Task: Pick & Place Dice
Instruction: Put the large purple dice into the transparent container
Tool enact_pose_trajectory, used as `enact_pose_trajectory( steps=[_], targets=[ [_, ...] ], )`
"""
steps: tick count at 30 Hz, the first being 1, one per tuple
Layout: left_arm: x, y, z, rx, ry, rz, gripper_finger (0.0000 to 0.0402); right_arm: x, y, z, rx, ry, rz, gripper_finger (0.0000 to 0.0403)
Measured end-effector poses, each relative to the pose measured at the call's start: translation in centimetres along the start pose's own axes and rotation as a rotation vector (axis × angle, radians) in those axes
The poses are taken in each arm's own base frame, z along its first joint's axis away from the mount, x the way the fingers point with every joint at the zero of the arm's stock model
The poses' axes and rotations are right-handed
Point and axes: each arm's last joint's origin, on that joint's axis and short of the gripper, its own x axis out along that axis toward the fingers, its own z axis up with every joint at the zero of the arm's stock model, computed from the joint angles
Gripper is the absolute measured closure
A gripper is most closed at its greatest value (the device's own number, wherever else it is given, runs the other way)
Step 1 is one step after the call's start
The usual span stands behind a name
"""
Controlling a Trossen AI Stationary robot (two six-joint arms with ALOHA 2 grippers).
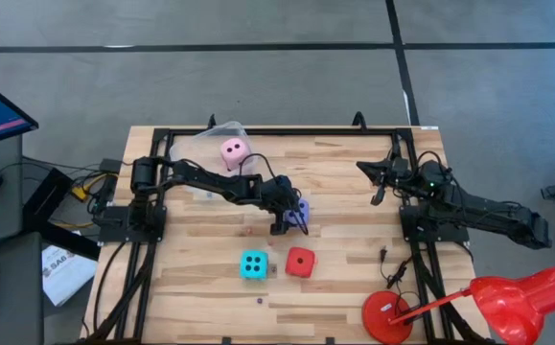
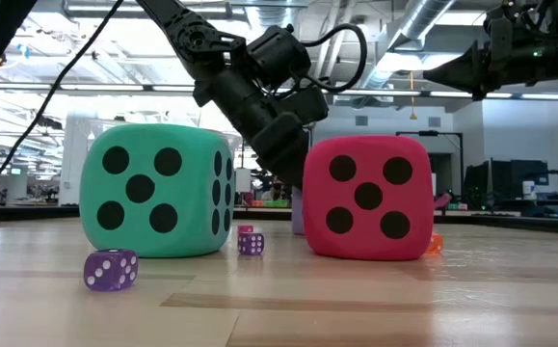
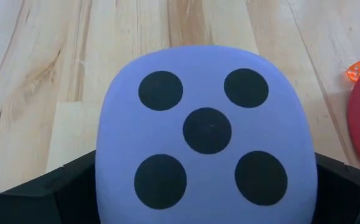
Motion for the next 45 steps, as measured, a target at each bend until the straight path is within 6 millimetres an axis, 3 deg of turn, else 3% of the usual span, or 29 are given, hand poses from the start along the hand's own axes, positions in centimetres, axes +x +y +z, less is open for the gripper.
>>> enact_pose_trajectory(
  steps=[31,40,45],
  targets=[
    [-0.06,0.05,0.47,-0.045,-0.045,0.005,0.0004,0.00,0.00,0.00,0.000,0.000,0.000,0.0403],
    [-0.06,0.05,0.46,-0.046,-0.044,0.005,0.0030,0.00,0.00,0.00,0.000,0.000,0.000,0.0403],
    [-0.07,0.05,0.48,-0.044,-0.045,0.005,0.0023,0.00,0.00,0.00,0.000,0.000,0.000,0.0403]
  ],
)
